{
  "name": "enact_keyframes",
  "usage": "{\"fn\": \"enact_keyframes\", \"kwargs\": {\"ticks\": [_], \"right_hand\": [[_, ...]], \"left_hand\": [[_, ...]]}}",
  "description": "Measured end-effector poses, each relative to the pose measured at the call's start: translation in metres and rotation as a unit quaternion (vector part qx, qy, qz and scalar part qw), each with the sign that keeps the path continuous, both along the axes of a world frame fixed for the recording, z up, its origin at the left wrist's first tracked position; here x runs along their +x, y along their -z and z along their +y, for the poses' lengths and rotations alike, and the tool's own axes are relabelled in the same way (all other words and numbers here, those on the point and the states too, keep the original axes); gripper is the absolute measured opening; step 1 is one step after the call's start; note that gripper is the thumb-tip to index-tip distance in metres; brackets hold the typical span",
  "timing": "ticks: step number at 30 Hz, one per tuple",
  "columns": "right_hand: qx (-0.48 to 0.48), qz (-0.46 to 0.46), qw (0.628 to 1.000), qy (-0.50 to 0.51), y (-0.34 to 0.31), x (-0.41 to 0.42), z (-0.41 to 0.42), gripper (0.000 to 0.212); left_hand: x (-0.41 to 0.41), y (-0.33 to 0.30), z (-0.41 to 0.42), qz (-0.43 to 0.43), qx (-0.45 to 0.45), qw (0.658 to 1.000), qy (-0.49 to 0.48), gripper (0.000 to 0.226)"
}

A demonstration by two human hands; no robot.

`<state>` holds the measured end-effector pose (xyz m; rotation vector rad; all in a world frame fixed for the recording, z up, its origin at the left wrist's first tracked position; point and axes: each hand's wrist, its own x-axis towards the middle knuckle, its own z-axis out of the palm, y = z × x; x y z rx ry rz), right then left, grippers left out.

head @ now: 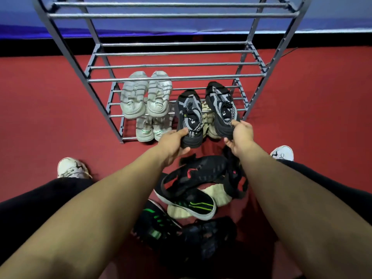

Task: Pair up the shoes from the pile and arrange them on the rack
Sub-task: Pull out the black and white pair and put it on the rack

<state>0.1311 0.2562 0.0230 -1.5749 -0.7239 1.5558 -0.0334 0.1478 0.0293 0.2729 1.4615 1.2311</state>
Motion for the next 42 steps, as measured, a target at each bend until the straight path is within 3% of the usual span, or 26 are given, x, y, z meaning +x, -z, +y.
{"fn": "enact_keyframes", "kwargs": {"ticks": [11,15,18,20,22,25,28,30,33,38,42], "right_hand": [[0.0,-0.03,1.0,0.006,0.026,-0.058,0.117,0.025],[-0.006,-0.119,0.993,-0.022,0.03,-0.062,0.143,0.042],[0.016,-0.292,0.951,-0.097,0.035,-0.057,0.145,0.049],[0.043,-0.373,0.916,-0.142,0.042,-0.049,0.148,0.05],[0.042,-0.353,0.922,-0.152,0.041,-0.043,0.149,0.042],[0.019,-0.306,0.934,-0.182,0.03,-0.038,0.142,0.043],[0.079,-0.384,0.886,-0.246,0.024,-0.026,0.12,0.057],[0.117,-0.415,0.864,-0.261,0.026,-0.015,0.097,0.061],[0.128,-0.395,0.87,-0.266,0.027,-0.003,0.056,0.059],[0.097,-0.386,0.867,-0.299,0.037,0.009,-0.019,0.049],[0.038,-0.342,0.884,-0.316,0.059,0.021,-0.077,0.048]], "left_hand": [[-0.031,0.032,0.159,0.043,-0.005,0.999,-0.02,0.021],[-0.042,0.034,0.184,0.138,-0.041,0.99,-0.011,0.019],[-0.047,0.033,0.188,0.225,-0.097,0.967,0.063,0.025],[-0.047,0.033,0.187,0.236,-0.11,0.962,0.086,0.021],[-0.048,0.035,0.185,0.253,-0.1,0.955,0.118,0.025],[-0.053,0.039,0.177,0.353,-0.099,0.911,0.189,0.059],[-0.046,0.037,0.147,0.445,-0.039,0.876,0.181,0.051],[-0.038,0.036,0.118,0.443,0.0,0.884,0.148,0.041],[-0.029,0.037,0.071,0.401,0.022,0.905,0.141,0.028],[-0.016,0.036,0.006,0.352,0.05,0.922,0.154,0.018],[-0.006,0.057,-0.043,0.327,0.016,0.933,0.148,0.013]]}}
